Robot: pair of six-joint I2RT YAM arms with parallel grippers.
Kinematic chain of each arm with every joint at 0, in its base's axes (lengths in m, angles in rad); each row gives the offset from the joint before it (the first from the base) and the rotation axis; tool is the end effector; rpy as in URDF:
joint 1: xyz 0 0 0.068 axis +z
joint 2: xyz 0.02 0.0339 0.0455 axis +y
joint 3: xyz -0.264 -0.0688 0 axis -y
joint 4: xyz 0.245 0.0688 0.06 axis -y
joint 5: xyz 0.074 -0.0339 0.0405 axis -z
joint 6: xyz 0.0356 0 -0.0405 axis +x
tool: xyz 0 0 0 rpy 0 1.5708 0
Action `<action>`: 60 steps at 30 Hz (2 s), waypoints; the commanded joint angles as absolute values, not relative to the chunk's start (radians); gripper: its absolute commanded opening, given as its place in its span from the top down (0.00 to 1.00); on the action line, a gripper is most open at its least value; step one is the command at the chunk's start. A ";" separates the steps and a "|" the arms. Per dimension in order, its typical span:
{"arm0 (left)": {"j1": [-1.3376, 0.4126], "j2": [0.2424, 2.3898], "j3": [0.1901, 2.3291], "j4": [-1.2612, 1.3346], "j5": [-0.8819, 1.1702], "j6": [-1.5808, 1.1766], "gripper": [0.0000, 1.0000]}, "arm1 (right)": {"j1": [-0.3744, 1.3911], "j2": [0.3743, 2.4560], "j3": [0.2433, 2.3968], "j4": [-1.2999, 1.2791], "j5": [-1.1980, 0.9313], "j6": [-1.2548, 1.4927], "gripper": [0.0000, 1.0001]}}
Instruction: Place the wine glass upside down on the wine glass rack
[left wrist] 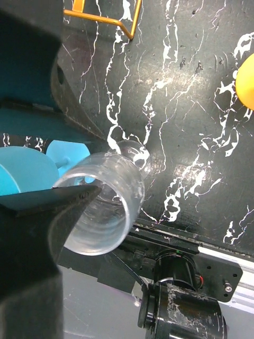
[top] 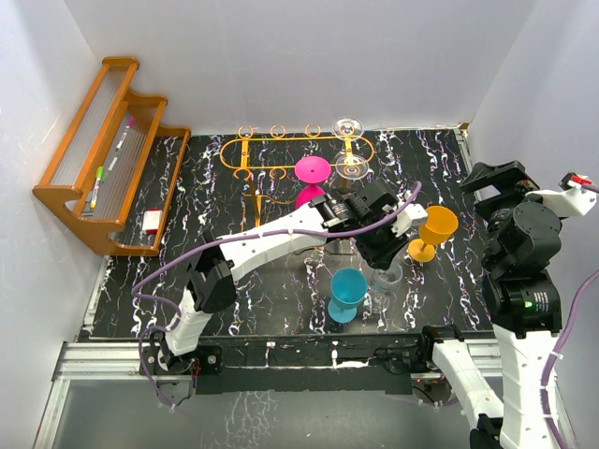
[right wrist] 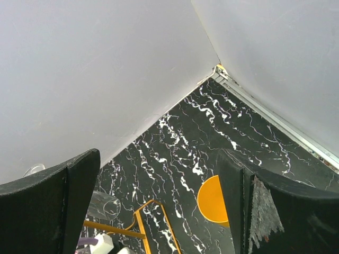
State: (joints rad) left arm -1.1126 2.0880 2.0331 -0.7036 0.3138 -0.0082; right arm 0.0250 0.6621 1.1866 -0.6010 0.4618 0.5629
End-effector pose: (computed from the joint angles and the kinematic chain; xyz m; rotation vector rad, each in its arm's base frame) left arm 0.2010 -0.4324 0.3152 1.4359 2.0107 -0.8938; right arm 0.0997 -0.0134 0.4423 0.7621 1.4519 0.0695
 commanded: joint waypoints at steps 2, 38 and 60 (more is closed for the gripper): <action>-1.131 2.099 2.042 -0.719 0.291 0.011 0.72 | 0.025 0.642 1.208 -0.542 0.496 0.535 0.05; -0.956 1.450 2.135 -0.610 0.042 0.143 1.00 | 0.026 0.629 1.331 -0.161 0.043 0.488 0.01; -0.676 1.021 1.470 0.506 0.111 0.013 1.00 | 0.025 0.899 1.175 0.984 -0.813 1.336 0.04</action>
